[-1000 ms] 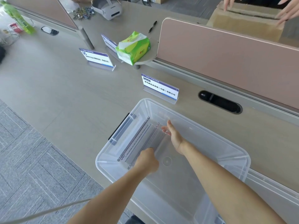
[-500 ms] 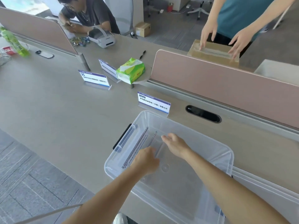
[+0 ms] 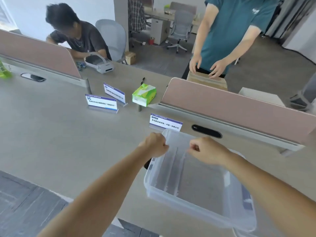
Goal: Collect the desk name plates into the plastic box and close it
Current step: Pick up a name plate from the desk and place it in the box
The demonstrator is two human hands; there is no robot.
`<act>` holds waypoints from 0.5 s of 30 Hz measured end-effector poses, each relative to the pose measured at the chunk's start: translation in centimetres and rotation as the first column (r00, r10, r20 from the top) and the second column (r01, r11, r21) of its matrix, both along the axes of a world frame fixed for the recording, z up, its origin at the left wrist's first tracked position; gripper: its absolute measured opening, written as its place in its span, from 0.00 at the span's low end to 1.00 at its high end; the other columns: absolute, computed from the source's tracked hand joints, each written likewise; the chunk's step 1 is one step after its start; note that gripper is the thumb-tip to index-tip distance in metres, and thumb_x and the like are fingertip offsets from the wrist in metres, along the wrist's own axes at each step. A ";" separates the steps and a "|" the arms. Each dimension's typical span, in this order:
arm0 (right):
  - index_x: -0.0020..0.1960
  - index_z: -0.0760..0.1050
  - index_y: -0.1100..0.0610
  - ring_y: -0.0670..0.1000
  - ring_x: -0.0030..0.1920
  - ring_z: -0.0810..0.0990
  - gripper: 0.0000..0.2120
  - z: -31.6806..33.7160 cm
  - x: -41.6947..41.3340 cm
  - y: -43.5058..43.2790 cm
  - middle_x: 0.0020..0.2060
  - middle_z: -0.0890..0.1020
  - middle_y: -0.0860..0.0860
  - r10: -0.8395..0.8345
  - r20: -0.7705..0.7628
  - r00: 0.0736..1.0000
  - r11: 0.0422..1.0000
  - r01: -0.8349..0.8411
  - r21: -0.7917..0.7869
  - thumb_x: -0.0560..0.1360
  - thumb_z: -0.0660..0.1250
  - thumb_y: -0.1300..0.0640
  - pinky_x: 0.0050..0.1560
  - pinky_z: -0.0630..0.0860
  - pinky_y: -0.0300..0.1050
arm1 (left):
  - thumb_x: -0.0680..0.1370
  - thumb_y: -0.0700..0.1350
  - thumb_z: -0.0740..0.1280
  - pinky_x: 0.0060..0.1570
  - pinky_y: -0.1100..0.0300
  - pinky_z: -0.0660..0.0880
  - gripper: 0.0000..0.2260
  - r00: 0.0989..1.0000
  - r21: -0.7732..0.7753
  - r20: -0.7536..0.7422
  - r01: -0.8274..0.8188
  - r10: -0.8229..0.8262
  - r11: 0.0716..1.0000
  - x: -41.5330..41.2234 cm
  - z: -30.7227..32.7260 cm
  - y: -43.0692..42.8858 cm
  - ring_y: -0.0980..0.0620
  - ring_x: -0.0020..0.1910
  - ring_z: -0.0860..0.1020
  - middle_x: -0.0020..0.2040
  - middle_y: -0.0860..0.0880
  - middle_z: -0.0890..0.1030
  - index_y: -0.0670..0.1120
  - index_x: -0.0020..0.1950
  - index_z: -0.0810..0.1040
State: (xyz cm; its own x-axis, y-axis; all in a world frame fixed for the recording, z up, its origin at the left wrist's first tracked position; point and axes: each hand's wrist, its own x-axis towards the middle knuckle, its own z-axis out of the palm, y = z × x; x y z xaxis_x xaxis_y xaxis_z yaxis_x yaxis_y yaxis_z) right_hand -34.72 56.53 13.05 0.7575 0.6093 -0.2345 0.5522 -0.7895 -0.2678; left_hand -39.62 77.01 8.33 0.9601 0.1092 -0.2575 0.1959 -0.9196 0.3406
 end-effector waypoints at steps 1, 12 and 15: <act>0.33 0.67 0.51 0.45 0.30 0.69 0.17 0.8 0.6 0.1 0.27 0.72 0.46 0.025 0.033 0.999 0.999 -0.024 -0.022 0.77 0.64 0.46 0.30 0.64 0.41 | 0.79 0.47 0.59 0.48 0.54 0.72 0.14 1.000 0.054 0.018 0.010 -0.011 0.998 1.0 0.3 0.9 0.40 0.57 0.76 0.55 0.40 0.78 0.40 0.55 0.79; 0.43 0.74 0.49 0.53 0.43 0.77 0.07 -2.1 16.3 2.9 0.42 0.80 0.46 0.105 0.178 0.978 0.987 -0.080 -0.139 0.77 0.60 0.50 0.41 0.73 0.45 | 0.80 0.52 0.63 0.49 0.51 0.73 0.13 0.994 0.402 0.063 0.054 -0.087 0.914 14.6 0.0 8.4 0.42 0.60 0.76 0.60 0.45 0.78 0.47 0.61 0.75; 0.44 0.75 0.51 0.55 0.43 0.77 0.08 -5.6 21.1 5.0 0.41 0.79 0.49 0.075 0.084 0.994 0.989 -0.063 -0.134 0.77 0.60 0.50 0.41 0.73 0.46 | 0.79 0.48 0.64 0.49 0.52 0.74 0.11 0.995 0.388 0.022 0.082 -0.098 0.918 18.7 -2.3 9.0 0.43 0.60 0.76 0.59 0.47 0.77 0.47 0.60 0.76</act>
